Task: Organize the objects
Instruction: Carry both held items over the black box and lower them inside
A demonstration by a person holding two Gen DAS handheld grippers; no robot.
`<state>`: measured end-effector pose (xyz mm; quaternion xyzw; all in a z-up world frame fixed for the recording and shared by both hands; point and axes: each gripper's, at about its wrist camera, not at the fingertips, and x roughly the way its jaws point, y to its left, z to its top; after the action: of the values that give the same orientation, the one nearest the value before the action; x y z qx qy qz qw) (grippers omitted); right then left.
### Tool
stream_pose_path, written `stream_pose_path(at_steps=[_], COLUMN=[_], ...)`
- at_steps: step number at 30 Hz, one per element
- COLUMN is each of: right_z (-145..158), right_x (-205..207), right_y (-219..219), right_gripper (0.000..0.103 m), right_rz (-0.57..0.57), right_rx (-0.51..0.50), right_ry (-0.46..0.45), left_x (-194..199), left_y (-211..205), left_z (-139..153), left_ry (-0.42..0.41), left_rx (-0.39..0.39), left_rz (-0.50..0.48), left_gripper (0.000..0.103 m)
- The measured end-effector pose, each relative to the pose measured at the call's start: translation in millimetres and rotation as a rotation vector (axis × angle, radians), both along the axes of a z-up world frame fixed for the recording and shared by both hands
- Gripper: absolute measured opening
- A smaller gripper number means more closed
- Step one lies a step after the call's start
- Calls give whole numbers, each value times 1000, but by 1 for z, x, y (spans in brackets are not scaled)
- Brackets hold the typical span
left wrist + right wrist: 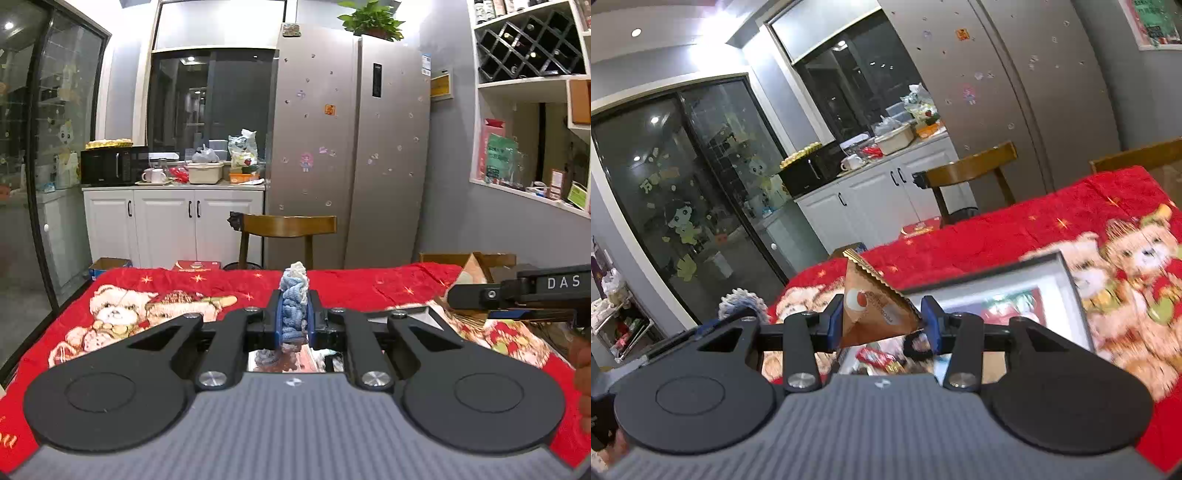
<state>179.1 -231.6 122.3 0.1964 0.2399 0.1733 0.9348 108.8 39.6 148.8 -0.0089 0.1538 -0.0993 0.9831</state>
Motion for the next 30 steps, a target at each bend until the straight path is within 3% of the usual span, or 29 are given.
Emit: stream_pose_path(at_steps=[7, 13, 19, 23, 30], right_z=[9, 2, -23, -42, -82], right_x=[44, 83, 115, 133, 155], right_y=[29, 44, 40, 39, 46], right_gripper=[47, 47, 47, 47, 47], right_rz=[-43, -88, -114, -119, -85], right_rx=[-53, -69, -57, -95, -151], right_ry=[-59, -75, -48, 1, 122], left_x=[47, 99, 150, 178, 193], left_y=[-1, -5, 2, 12, 0], left_z=[17, 13, -18, -47, -86], left_ry=[-17, -11, 44, 152, 240], left_rx=[-30, -77, -102, -127, -78], left_rz=[26, 4, -31, -50, -121], left_gripper=[15, 15, 15, 15, 15])
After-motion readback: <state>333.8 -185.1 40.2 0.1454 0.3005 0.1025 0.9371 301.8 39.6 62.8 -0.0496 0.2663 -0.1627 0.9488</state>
